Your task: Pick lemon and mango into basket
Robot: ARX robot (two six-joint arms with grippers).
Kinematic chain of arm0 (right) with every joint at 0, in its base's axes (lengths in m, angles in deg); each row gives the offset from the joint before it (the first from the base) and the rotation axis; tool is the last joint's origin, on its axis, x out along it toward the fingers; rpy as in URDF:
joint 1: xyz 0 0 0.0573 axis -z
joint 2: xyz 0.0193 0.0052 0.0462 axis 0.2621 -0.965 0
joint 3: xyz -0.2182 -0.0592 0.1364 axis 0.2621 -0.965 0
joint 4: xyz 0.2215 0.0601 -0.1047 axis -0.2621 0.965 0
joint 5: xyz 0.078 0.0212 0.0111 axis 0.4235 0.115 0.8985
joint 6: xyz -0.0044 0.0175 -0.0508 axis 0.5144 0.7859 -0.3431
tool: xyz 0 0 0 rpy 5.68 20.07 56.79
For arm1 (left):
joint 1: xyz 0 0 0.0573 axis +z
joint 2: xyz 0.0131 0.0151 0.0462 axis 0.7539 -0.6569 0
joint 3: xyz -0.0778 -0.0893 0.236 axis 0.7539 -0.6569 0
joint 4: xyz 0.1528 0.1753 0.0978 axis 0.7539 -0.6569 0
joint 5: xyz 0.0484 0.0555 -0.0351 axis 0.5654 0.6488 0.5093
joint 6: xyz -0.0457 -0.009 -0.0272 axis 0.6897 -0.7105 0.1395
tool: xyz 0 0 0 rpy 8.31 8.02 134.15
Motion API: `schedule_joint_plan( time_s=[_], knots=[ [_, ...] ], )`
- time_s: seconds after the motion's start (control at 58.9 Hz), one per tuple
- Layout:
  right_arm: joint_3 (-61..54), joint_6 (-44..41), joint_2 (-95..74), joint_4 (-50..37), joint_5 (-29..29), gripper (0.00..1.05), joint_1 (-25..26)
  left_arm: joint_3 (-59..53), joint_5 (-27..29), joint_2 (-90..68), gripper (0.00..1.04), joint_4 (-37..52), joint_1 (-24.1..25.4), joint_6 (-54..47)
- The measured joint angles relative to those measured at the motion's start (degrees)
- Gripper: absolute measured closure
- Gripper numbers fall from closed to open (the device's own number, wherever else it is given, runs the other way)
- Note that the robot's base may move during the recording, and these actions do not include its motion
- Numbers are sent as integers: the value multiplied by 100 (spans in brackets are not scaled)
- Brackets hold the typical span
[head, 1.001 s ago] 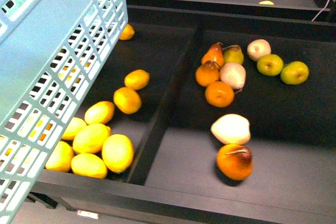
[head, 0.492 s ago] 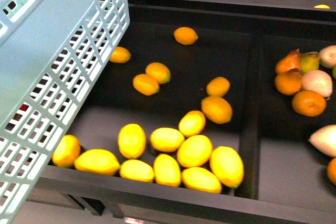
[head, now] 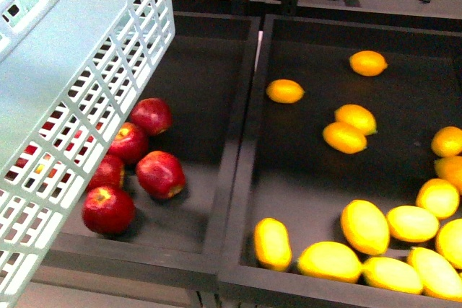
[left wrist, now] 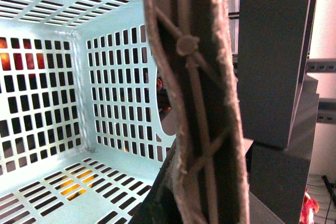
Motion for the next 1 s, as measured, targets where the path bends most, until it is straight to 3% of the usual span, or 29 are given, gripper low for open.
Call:
schedule_joint_plan(
  time_s=[0.509, 0.73, 0.933, 1.001],
  knots=[
    [0, 4, 0, 2, -2, 9, 2, 0, -33, -7, 100, 0, 0, 13],
    [-4, 2, 0, 0, 42, 9, 11, 0, 195, 2, 100, 0, 57, -96],
    [-4, 2, 0, 0, 17, 9, 11, 2, -66, -15, 100, -11, 4, -59],
    [-4, 2, 0, 0, 17, 9, 11, 400, 203, -245, 100, -933, -133, -470]
  ],
)
